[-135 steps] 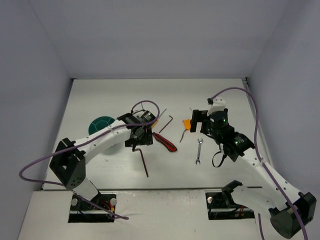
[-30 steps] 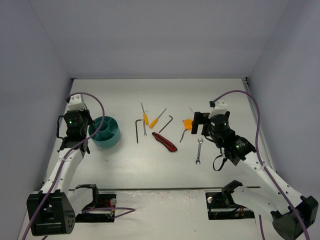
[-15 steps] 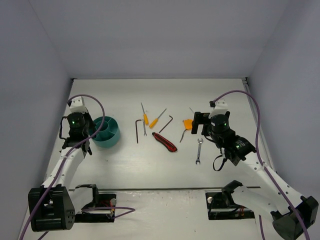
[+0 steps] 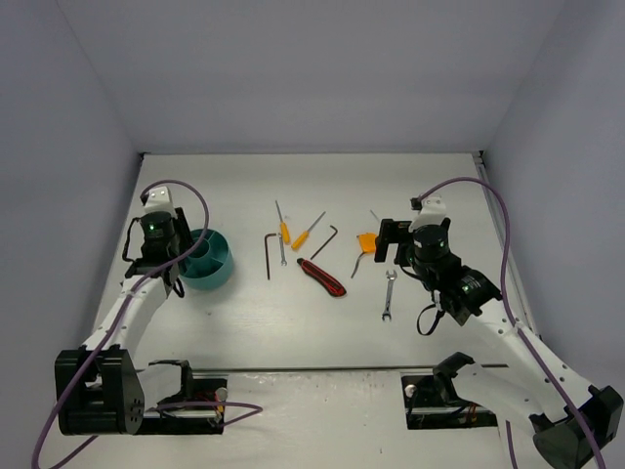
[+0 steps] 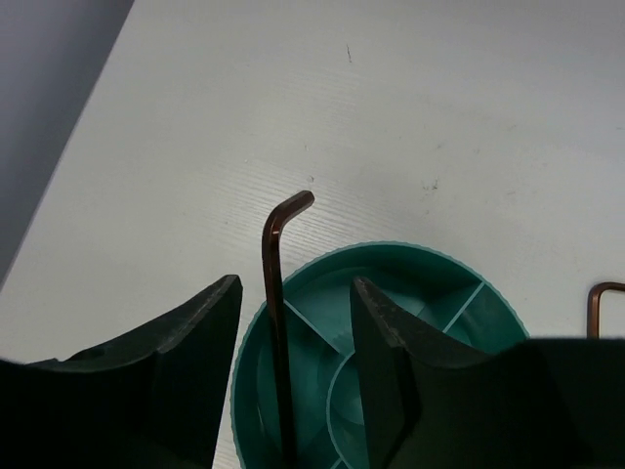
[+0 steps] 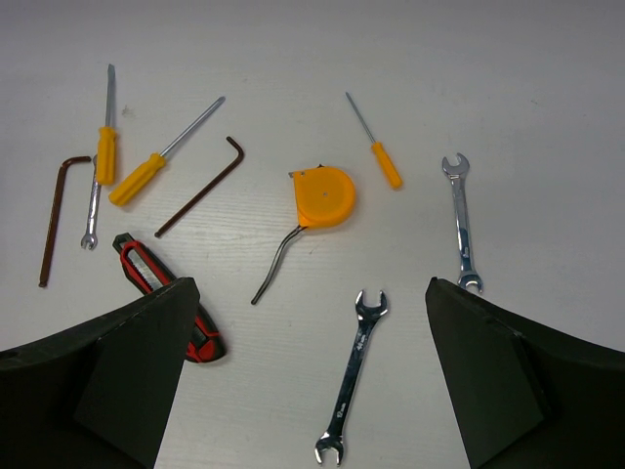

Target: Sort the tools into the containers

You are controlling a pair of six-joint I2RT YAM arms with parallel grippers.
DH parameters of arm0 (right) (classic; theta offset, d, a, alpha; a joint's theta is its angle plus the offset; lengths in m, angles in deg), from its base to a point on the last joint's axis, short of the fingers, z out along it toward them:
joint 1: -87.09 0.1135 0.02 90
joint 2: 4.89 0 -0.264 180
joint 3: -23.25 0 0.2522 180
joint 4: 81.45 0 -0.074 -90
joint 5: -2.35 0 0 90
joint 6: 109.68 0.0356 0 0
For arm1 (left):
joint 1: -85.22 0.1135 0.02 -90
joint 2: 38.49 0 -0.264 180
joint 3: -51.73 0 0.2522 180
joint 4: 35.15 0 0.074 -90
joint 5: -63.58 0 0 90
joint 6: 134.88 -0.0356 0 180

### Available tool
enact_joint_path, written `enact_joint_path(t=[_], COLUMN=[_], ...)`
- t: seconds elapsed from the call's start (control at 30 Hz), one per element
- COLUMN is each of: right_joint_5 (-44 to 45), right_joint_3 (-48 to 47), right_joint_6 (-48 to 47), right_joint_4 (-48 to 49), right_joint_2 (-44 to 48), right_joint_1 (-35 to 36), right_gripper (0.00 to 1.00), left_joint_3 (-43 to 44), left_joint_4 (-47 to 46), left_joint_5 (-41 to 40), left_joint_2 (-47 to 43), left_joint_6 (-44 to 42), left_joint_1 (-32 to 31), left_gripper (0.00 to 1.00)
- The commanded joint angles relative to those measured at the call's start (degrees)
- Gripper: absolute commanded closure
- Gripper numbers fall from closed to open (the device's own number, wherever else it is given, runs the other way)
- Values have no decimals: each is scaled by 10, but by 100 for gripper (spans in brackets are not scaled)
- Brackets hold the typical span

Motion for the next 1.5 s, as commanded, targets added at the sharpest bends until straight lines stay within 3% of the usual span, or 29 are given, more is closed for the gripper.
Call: enact_joint_path(t=[0.0, 0.13, 0.33, 0.47, 0.6, 0.7, 0.93, 1.17, 1.47], right_joint_5=[16, 15, 14, 12, 11, 12, 16, 17, 21], right_joint_3=[-3, -5, -6, -7, -8, -7, -5, -4, 0], right_joint_6=[4, 3, 2, 1, 0, 0, -1, 0, 1], right_joint_4=[40, 40, 39, 39, 39, 38, 39, 39, 39], right_joint_2=[6, 2, -2, -8, -5, -2, 2, -9, -9], right_joint_1=[4, 4, 3, 4, 3, 4, 4, 6, 7], right_gripper=[0, 0, 0, 0, 0, 0, 0, 0, 0], left_joint_3=[47, 89, 238, 364, 504, 548, 579, 593, 593], left_joint_4=[1, 52, 204, 326, 411, 435, 447, 447, 446], left_joint_5=[-14, -18, -16, -19, 49, 39, 11, 11, 38], left_joint_2=[-16, -36, -25, 31, 137, 186, 316, 435, 518], left_joint_6=[2, 6, 27, 29, 76, 93, 153, 183, 189], left_joint_1=[-2, -2, -50, -143, -181, -219, -275, -280, -269], left_gripper=[53, 42, 41, 41, 41, 41, 41, 43, 51])
